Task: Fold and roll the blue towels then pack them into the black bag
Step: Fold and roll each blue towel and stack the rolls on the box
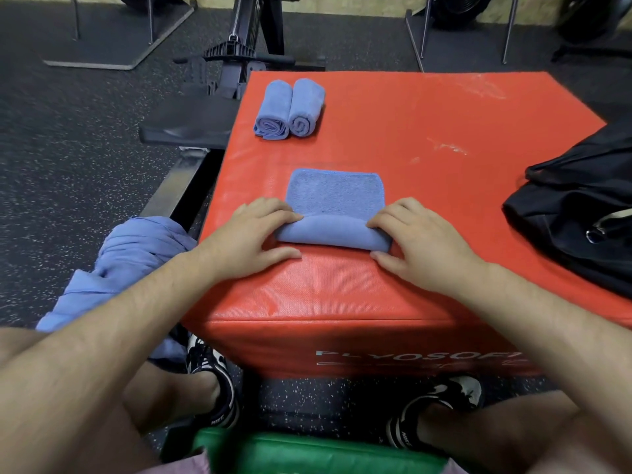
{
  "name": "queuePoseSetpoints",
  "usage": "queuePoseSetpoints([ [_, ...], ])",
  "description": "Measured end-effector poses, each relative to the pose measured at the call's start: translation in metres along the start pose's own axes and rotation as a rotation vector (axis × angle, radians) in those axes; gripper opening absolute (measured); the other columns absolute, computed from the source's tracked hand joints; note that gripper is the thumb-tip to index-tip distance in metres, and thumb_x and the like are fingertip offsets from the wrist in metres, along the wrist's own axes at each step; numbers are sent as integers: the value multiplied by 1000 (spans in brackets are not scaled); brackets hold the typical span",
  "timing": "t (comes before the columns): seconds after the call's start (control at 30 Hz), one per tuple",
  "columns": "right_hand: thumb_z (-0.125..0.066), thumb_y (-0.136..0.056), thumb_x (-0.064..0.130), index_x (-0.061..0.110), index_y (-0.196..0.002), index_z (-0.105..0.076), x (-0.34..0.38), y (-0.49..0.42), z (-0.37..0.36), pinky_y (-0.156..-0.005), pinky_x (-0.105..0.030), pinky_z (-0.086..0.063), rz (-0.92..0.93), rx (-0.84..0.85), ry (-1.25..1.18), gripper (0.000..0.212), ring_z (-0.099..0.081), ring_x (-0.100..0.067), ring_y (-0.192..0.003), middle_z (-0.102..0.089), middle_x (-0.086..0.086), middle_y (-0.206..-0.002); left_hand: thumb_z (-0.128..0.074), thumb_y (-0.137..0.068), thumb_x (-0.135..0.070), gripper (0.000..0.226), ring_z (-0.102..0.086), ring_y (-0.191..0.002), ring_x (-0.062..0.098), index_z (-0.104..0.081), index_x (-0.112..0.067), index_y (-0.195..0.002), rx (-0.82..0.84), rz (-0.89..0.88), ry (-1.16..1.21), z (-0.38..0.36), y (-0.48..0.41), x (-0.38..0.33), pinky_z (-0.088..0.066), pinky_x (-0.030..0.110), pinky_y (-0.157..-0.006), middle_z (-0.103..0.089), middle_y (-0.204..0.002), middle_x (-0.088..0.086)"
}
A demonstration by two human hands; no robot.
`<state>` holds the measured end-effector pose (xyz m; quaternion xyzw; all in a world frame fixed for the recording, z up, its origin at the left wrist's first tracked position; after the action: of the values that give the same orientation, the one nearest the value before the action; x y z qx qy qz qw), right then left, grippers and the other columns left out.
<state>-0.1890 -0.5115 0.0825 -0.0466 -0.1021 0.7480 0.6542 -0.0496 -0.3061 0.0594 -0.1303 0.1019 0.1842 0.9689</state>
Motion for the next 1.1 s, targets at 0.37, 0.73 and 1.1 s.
queuePoseSetpoints([
  [0.37, -74, -82, 22, 30, -108, -63, -17, 3, 10, -88, -24, -41, -203, 139, -466, 29, -51, -9, -100, -60, 7, -94, -60, -91, -48, 29, -48, -92, 2, -67, -22, -101, 35, 133, 309, 9, 1, -4, -35, 10, -79, -56, -90, -6],
  [0.73, -54, -85, 8, 23, -106, -64, 8, -9, 17, -79, -36, -46, -2, -70, -115, 28, -49, -22, -95, -57, 5, -104, -59, -96, -15, 13, -59, -93, 23, -70, -15, -103, -237, -110, 101, 21, -21, -21, -47, 43, -83, -63, -102, -3],
  [1.1, -70, -76, 27, 23, -121, -56, 2, -28, 7, -84, -41, -47, -86, 57, -29, 47, -56, -29, -101, -65, 0, -106, -65, -82, -61, 66, -51, -116, 20, -55, -22, -135, -15, 42, 37, -1, -31, -1, -40, 39, -91, -57, -124, -3],
])
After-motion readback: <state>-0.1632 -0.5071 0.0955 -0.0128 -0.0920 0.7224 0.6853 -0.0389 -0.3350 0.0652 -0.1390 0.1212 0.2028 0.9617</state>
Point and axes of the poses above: each hand's wrist, its own y-axis away from the middle knuckle, its own z-axis out of the back of the hand, x = y × z, the point moved 6 cm from there along -y, towards the middle knuckle
